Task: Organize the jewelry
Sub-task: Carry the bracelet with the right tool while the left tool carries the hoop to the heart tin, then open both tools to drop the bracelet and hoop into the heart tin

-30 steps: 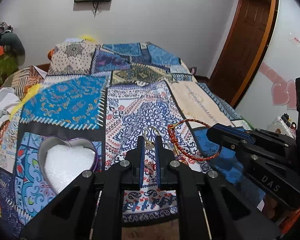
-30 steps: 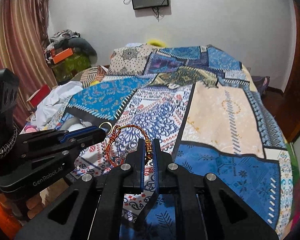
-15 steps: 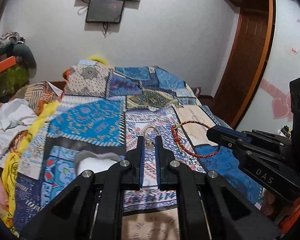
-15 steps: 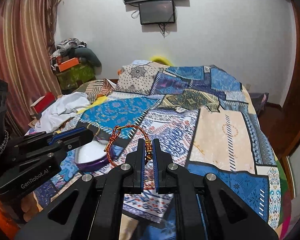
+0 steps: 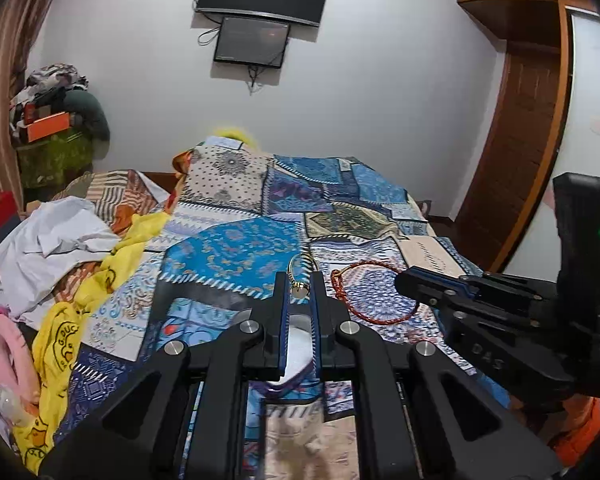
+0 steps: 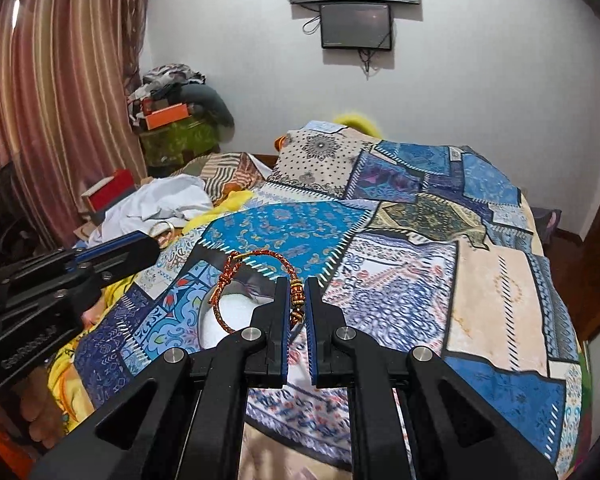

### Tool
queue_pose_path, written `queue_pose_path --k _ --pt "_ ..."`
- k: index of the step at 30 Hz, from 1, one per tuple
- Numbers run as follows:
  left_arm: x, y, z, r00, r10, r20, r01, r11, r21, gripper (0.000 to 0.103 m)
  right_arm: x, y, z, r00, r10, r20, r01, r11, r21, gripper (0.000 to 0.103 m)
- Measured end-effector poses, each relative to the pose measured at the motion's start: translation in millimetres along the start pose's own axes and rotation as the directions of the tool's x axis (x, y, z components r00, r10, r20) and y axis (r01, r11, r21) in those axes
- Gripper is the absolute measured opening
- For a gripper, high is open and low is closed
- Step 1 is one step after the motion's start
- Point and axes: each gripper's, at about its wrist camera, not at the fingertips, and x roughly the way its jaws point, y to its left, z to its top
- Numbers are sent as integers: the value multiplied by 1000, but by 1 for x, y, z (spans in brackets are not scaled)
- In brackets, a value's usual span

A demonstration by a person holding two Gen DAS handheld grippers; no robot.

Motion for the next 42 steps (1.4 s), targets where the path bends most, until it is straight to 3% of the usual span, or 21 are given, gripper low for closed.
queue_pose_path --k 8,23,29,42 --pt "18 25 -7 999 25 -28 -26 999 -37 8 41 15 2 995 47 -87 -48 999 -13 6" --pt "77 53 -38 985 27 -170 -45 994 -99 8 101 29 -16 949 129 -286 -137 990 -8 6" --pt "89 52 -43 979 -13 -205 -11 993 -118 8 107 31 -18 942 123 -311 -137 990 -23 6" --pt "95 49 -46 972 -9 -234 -17 994 -108 8 107 28 -19 937 117 -329 -134 991 -27 8"
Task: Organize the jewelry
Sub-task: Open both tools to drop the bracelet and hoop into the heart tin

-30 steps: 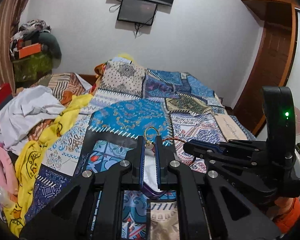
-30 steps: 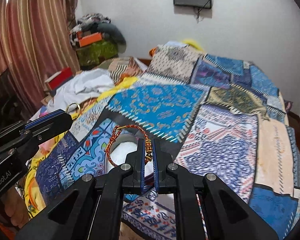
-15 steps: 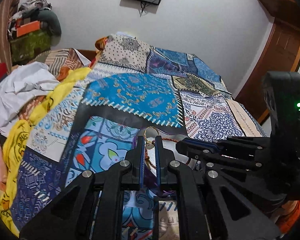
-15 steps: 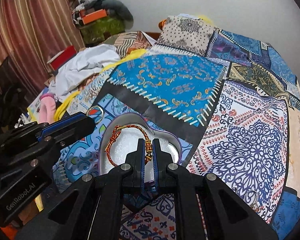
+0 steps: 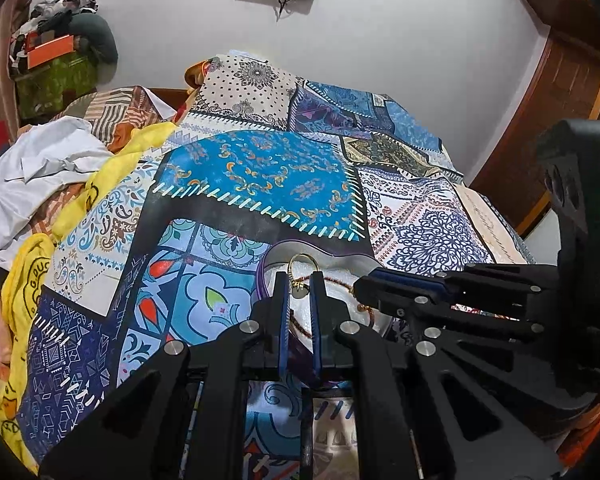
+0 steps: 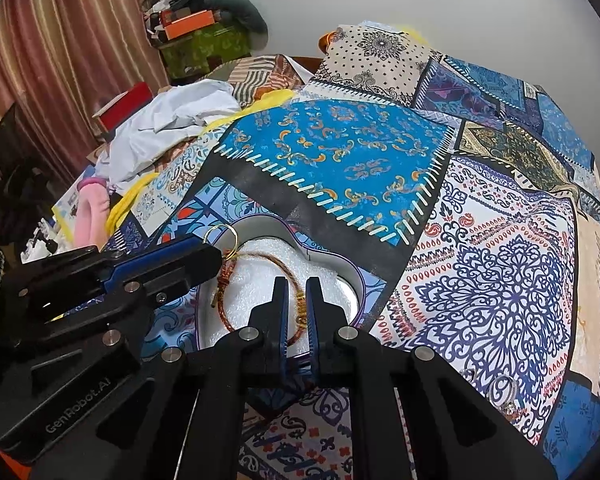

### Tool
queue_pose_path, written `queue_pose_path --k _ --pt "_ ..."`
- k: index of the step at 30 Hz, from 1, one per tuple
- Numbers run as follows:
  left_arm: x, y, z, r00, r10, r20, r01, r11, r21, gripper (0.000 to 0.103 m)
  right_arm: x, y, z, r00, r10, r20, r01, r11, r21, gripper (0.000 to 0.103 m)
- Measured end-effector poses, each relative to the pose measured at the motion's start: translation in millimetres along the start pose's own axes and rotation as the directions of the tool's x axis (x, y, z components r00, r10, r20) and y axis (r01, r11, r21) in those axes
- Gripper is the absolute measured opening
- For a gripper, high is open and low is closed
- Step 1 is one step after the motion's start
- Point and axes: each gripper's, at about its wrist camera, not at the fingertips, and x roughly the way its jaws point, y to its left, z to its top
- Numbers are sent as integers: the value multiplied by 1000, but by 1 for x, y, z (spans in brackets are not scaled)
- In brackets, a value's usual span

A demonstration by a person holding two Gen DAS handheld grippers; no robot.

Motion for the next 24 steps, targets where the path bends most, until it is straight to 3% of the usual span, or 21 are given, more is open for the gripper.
queue_pose_path --k 9,14,24 --pt "2 -13 -2 999 -11 -31 13 999 39 8 -18 -10 0 1000 -20 24 19 999 42 13" --pt "6 -19 -4 998 -2 -59 5 999 51 8 -41 -18 -4 995 -60 85 54 996 66 43" --pt "-11 -35 0 999 31 -35 -29 996 81 8 -80 -28 -6 981 -93 171 76 992 103 43"
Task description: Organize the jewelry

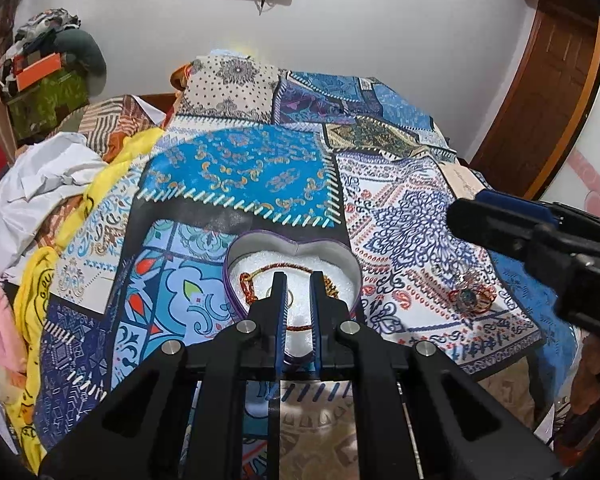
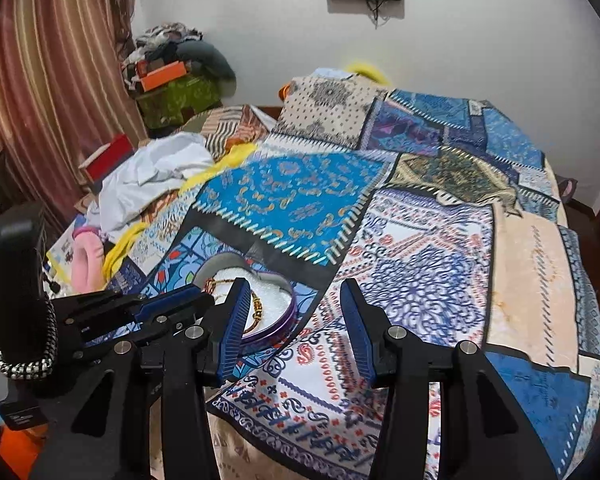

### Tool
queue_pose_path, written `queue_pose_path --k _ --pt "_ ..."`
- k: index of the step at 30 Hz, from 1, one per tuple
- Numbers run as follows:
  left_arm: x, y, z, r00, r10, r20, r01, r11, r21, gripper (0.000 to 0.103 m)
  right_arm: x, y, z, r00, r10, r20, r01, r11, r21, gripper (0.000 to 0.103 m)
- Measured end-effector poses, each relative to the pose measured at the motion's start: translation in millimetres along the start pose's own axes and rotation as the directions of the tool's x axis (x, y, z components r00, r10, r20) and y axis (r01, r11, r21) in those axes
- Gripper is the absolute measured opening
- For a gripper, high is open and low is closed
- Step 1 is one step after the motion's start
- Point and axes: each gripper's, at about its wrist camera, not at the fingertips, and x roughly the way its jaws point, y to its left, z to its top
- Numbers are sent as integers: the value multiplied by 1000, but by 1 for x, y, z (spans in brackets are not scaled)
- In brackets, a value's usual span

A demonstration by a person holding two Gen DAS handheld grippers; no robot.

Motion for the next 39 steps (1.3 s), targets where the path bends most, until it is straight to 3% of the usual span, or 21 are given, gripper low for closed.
queue_pose_path --k 11,16,26,39 --pt "-33 -28 15 996 14 85 -19 998 56 34 -45 -32 -4 992 -70 103 64 996 64 46" --pt "-32 -48 17 996 -11 84 4 996 86 39 -56 -53 -12 988 -110 108 99 990 103 47" --pt "-4 -84 13 999 -53 3 52 989 139 40 -61 -91 -33 986 -148 77 133 977 164 47" --pt "31 -116 -9 987 -106 -123 126 978 168 40 -50 -117 -61 993 -114 8 110 974 199 47"
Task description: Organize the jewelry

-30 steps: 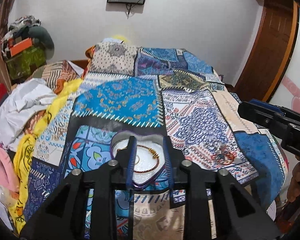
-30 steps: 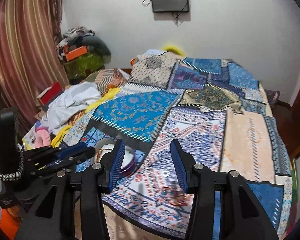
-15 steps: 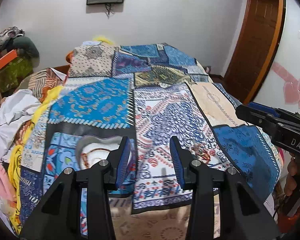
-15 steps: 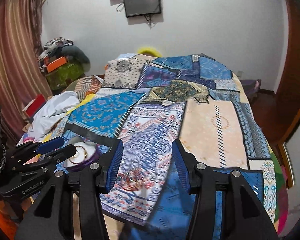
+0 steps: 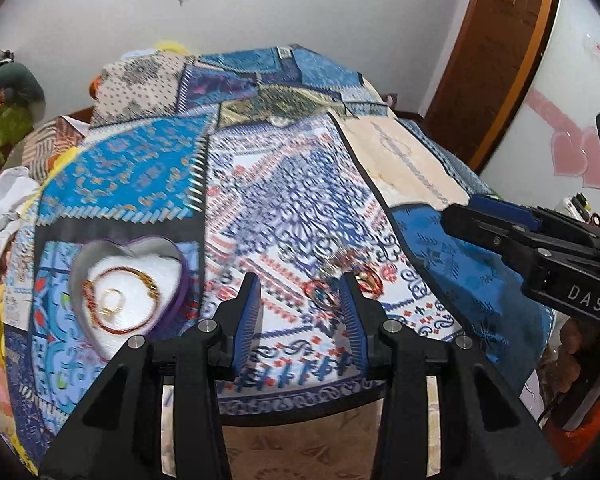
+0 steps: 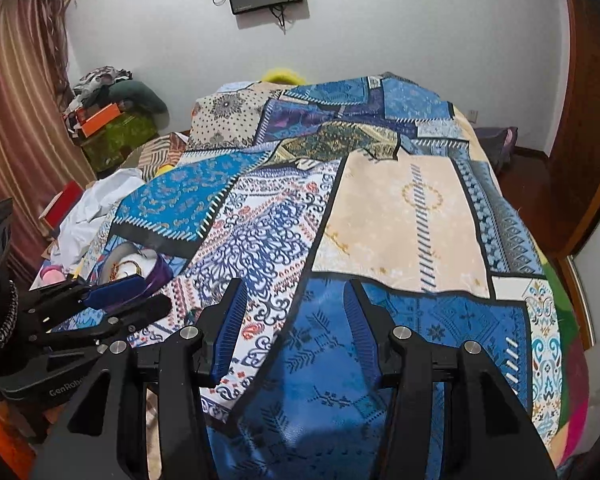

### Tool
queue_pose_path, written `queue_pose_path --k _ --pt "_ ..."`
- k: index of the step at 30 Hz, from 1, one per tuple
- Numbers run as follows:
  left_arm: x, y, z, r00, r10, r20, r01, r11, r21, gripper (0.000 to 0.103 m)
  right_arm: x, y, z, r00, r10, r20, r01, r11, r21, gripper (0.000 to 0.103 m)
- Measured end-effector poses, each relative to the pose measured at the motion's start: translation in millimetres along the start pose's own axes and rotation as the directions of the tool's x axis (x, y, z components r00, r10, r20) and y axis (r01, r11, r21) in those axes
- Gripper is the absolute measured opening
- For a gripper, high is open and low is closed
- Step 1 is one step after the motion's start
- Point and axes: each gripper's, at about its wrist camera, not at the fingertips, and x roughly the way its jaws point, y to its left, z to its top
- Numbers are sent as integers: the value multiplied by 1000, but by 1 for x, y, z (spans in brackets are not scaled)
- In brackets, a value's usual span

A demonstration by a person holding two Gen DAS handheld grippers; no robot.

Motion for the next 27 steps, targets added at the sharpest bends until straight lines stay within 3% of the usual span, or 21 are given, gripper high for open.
queue_pose_path --k 9,14,27 --pt "15 -9 -5 999 -41 -30 42 999 9 39 8 -4 -3 1000 14 -24 -14 1000 8 47" --pt "19 -11 -3 998 -57 -24 57 998 14 21 10 -2 -4 999 27 -31 -27 1000 4 47" --pt "2 4 2 998 -54 42 54 999 -5 21 29 21 4 997 63 -42 -65 996 -56 47"
